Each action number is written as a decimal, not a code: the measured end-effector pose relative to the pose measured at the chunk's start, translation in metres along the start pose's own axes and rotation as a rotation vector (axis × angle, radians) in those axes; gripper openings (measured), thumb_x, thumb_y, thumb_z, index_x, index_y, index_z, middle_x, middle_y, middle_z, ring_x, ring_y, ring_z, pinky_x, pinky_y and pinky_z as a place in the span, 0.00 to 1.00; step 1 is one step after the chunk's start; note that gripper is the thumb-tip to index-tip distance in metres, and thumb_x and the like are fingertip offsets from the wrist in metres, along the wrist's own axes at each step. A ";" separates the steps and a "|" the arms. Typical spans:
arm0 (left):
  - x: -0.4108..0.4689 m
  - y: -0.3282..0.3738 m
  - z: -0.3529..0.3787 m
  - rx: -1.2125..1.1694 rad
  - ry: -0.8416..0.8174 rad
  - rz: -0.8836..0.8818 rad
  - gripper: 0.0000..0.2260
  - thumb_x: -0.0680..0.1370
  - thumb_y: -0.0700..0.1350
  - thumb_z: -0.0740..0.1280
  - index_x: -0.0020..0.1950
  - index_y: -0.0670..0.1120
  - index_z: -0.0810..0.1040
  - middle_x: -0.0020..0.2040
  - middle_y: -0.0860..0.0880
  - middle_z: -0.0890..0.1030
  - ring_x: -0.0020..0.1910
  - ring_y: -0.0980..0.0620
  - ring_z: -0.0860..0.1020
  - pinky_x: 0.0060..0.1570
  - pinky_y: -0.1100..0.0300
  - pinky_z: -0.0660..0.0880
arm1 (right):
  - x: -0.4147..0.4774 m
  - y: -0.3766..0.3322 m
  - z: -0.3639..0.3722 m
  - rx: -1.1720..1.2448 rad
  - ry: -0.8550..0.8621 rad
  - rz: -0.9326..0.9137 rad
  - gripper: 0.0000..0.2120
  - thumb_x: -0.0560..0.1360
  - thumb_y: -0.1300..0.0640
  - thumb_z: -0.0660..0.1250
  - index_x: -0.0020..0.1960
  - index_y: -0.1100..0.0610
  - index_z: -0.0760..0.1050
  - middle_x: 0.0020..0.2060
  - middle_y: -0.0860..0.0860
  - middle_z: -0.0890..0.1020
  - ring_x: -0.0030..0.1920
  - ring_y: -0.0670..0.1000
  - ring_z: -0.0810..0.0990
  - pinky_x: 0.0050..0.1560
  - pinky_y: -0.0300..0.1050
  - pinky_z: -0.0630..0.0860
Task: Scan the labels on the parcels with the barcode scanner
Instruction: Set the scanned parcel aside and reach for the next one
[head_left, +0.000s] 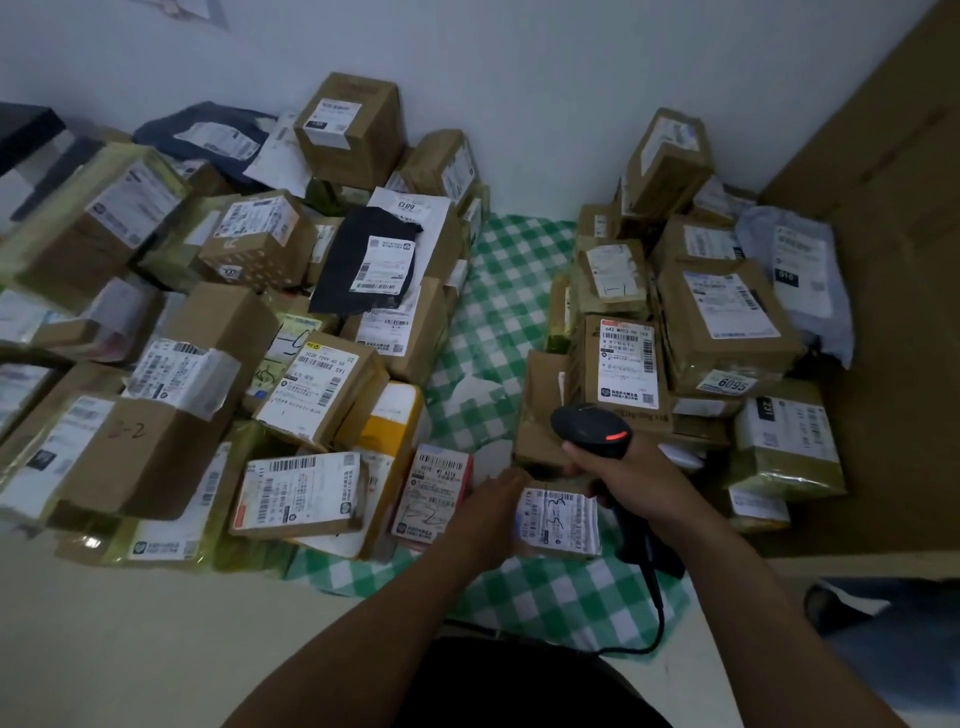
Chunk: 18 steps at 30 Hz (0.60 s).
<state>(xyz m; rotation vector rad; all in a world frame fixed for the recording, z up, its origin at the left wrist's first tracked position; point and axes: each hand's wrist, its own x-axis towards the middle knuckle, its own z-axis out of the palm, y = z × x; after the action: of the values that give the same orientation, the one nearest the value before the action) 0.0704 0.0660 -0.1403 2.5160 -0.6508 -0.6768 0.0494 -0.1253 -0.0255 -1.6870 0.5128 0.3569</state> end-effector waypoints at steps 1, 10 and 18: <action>0.001 -0.001 -0.004 -0.016 -0.021 -0.011 0.40 0.68 0.49 0.82 0.75 0.51 0.66 0.72 0.48 0.70 0.68 0.46 0.72 0.68 0.47 0.73 | 0.000 0.000 0.000 0.004 0.004 0.001 0.11 0.77 0.51 0.75 0.58 0.48 0.80 0.41 0.52 0.88 0.34 0.48 0.82 0.38 0.44 0.75; -0.041 0.005 -0.069 -0.228 0.054 0.044 0.41 0.63 0.51 0.83 0.71 0.55 0.66 0.68 0.55 0.61 0.66 0.54 0.68 0.65 0.54 0.76 | -0.017 -0.011 -0.006 -0.095 0.037 -0.129 0.14 0.75 0.51 0.77 0.57 0.39 0.78 0.51 0.39 0.84 0.51 0.39 0.81 0.53 0.46 0.79; -0.057 0.018 -0.109 -0.776 0.279 0.078 0.48 0.65 0.38 0.84 0.78 0.57 0.63 0.72 0.58 0.72 0.71 0.60 0.73 0.64 0.58 0.78 | -0.013 -0.029 0.000 0.014 0.081 -0.240 0.24 0.71 0.58 0.81 0.64 0.47 0.78 0.54 0.39 0.84 0.51 0.34 0.82 0.51 0.40 0.78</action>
<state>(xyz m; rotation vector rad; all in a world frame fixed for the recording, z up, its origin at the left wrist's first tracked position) 0.0812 0.1153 -0.0272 1.8010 -0.2962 -0.4219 0.0530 -0.1200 0.0055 -1.7325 0.3658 0.1114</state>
